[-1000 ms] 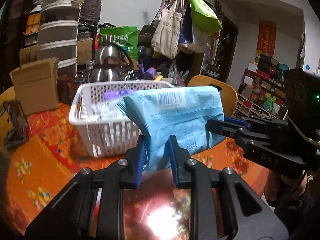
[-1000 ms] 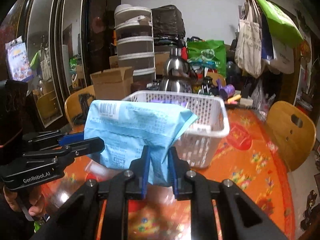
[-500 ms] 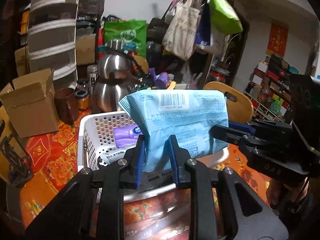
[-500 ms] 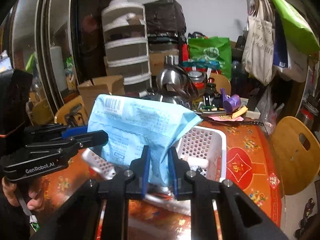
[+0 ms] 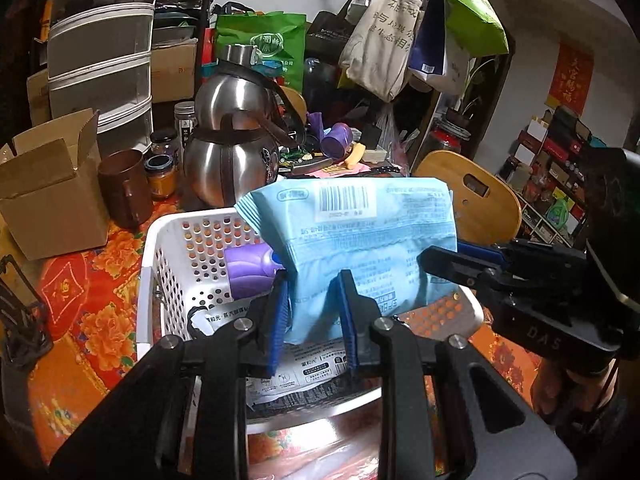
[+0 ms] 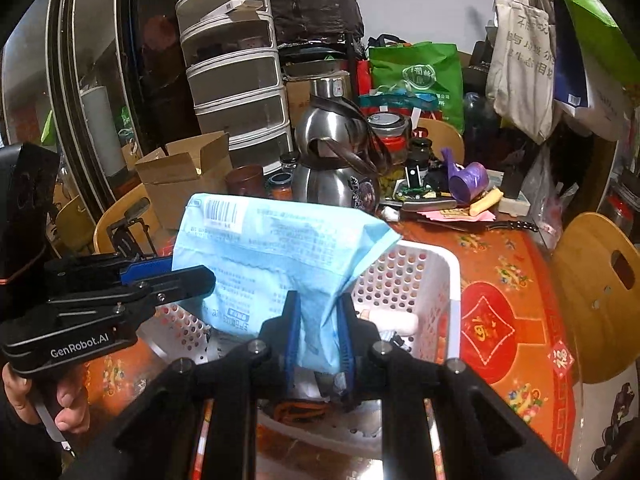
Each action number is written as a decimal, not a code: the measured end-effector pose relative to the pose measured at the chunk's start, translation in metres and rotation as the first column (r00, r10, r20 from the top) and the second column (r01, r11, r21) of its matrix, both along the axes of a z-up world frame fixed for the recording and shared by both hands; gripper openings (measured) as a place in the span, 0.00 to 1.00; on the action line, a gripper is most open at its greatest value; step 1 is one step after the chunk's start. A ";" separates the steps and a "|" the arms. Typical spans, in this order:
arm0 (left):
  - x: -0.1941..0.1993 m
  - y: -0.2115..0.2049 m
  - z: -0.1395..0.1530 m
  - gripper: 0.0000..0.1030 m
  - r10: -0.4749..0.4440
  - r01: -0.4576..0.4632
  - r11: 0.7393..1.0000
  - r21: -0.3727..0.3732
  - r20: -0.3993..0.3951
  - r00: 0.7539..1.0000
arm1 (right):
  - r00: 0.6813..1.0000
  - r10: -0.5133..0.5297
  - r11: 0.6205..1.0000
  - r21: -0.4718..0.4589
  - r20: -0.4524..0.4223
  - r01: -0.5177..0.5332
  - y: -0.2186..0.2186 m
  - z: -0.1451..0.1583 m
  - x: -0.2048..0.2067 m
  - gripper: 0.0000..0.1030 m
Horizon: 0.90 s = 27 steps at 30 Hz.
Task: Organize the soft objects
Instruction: 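Lift the blue packet with both tools and carry it over the basket, then lower the blue packet into the basket and open both tools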
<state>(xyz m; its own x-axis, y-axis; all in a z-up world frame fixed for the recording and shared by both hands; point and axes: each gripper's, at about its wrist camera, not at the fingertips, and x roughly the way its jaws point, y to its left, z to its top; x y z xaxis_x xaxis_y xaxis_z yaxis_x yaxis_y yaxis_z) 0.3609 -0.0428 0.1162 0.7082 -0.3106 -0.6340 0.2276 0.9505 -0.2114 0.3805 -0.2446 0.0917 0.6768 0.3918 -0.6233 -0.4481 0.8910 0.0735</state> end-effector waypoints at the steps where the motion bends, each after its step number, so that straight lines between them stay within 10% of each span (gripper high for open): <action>1: 0.003 0.001 -0.001 0.20 0.001 -0.001 1.000 -0.001 -0.002 1.000 | 1.000 -0.001 1.000 -0.001 -0.001 0.001 0.000 -0.001 0.002 0.16; 7: 0.009 0.003 -0.010 0.22 0.016 -0.017 1.000 -0.005 -0.008 1.000 | 1.000 -0.007 1.000 0.000 0.000 0.007 0.003 -0.009 0.008 0.16; 10: 0.013 0.011 -0.015 0.45 0.054 -0.054 0.998 -0.013 -0.003 0.999 | 0.999 -0.030 1.000 -0.005 0.022 0.030 0.002 -0.011 0.009 0.23; 13: 0.004 0.022 -0.012 0.80 0.113 -0.113 0.994 -0.005 0.044 0.993 | 0.992 -0.104 0.992 -0.062 0.064 0.108 -0.004 -0.010 0.006 0.83; 27: -0.010 0.022 -0.017 0.84 0.076 -0.078 0.996 0.036 0.049 0.996 | 0.989 -0.116 0.991 -0.063 0.087 0.122 -0.006 -0.009 0.001 0.85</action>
<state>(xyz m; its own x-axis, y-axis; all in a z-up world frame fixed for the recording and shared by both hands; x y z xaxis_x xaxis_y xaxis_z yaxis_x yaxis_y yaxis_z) 0.3512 -0.0204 0.0997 0.7585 -0.2302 -0.6096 0.1621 0.9728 -0.1657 0.3811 -0.2506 0.0823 0.7667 0.2637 -0.5854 -0.3403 0.9401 -0.0222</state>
